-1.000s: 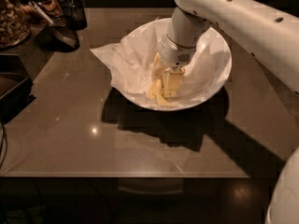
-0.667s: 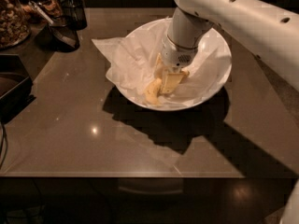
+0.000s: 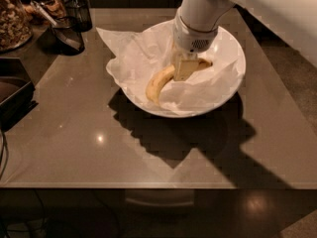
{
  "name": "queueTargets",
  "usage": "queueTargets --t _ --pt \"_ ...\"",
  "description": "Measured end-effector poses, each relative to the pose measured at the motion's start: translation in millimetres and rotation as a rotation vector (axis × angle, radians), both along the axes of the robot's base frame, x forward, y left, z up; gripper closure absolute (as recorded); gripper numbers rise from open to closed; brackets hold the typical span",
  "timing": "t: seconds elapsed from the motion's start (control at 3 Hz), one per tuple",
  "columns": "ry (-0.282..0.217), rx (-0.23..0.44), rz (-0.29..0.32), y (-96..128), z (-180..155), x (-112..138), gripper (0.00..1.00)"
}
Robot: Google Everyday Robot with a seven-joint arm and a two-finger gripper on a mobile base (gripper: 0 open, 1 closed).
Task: Pick banana from white bowl
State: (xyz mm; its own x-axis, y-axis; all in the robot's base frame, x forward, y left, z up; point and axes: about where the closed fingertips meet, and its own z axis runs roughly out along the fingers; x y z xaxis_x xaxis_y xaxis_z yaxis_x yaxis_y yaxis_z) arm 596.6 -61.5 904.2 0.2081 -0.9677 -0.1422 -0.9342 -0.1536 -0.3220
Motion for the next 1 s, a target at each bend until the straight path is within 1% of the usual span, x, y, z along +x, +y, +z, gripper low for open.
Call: queueTargets --t 0.33,0.67,1.0 --pt "-0.091 0.059 -0.053 -19.8 31.1 3.0 1.00" --pt "-0.186 0.191 -0.086 -44.9 57.3 -9.1 1.00" --pt "-0.291 0.336 -0.072 -61.2 69.2 -27.3 1.00"
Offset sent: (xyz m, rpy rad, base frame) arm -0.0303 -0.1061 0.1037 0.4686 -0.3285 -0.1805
